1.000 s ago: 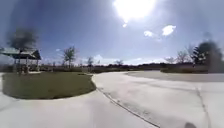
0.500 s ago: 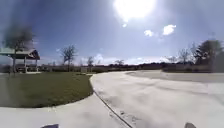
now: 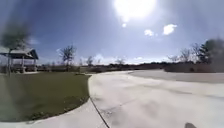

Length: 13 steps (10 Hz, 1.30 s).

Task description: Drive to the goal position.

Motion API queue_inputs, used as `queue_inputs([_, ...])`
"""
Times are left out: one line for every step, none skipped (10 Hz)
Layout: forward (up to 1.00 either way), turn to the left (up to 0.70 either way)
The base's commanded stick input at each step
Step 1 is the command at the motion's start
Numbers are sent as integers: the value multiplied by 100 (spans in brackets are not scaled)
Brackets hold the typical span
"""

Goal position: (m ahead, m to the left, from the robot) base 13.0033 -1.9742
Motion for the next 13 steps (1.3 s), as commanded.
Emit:
queue_inputs([100, 0])
queue_inputs([100, 0])
queue_inputs([100, 0])
queue_inputs([100, 0])
queue_inputs([100, 0])
queue_inputs([100, 0])
queue_inputs([100, 0])
queue_inputs([100, 0])
queue_inputs([100, 0])
queue_inputs([100, 0])
queue_inputs([100, 0])
queue_inputs([100, 0])
queue_inputs([100, 0])
